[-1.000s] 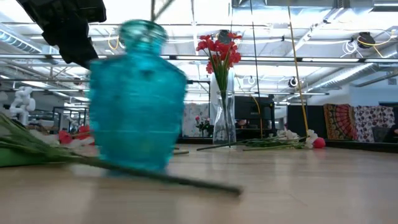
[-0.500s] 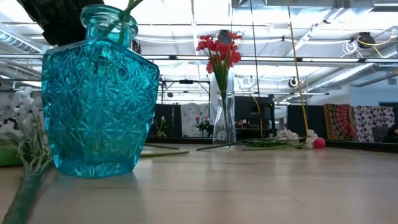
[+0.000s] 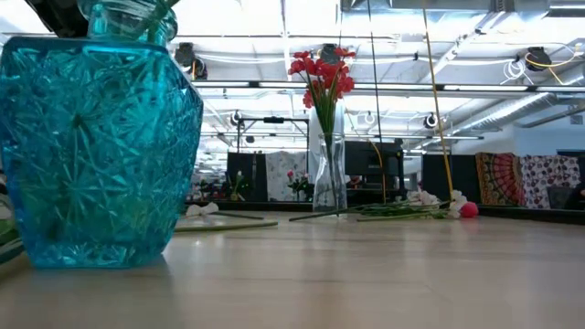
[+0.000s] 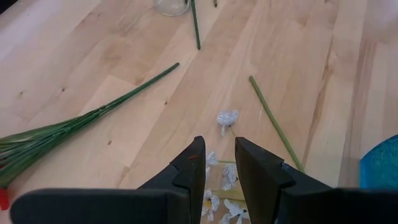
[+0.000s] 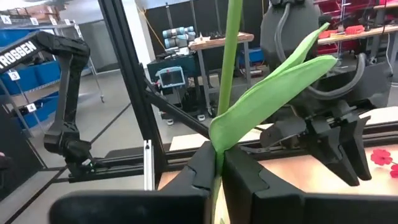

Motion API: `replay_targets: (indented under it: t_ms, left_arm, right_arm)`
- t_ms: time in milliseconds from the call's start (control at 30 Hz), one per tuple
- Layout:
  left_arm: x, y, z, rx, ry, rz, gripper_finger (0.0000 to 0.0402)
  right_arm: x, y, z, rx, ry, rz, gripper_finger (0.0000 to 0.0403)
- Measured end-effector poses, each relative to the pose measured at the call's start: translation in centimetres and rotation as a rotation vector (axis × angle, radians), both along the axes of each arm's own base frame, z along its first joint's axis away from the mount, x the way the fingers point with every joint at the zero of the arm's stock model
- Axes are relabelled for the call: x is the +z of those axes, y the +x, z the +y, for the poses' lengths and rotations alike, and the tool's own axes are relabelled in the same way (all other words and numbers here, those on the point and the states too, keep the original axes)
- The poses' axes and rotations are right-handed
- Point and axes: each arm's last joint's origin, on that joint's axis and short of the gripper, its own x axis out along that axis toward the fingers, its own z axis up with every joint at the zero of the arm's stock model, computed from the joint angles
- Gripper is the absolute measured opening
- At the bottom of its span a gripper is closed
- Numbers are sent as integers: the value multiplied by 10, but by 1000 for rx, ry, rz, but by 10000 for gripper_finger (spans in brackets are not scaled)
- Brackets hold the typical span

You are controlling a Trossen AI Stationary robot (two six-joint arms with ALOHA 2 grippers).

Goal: Sort flowers into vase by color
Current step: Put the yellow tulip into the blue flower vase, then put the red flowers into the transparent flower vase

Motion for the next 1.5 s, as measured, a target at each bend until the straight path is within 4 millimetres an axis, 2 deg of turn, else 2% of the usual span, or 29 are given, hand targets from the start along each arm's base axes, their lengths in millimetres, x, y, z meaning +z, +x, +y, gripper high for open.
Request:
replay_targets:
  t_ms: [267,467,867,1100,1333,1500]
  left_arm:
    - [0,0,0,0,1,0,93]
    - [0,0,0,0,1,1,93]
    - [0,0,0,0,3,4,93]
    - [0,-1,0,-1,5,8,93]
    - [0,-1,0,0,4,7,93]
    - [0,0,0,0,3,7,93]
  right_arm:
    - [17,5,0,-1,-13,26,91]
    - [30,8,2,44,-47,116,121]
    - [72,-4,-3,45,-69,193,130]
    - [76,-10,-3,118,-2,338,130]
    - [101,-34,-15,76,116,424,130]
    - [114,-62,-30,-112,249,484,130]
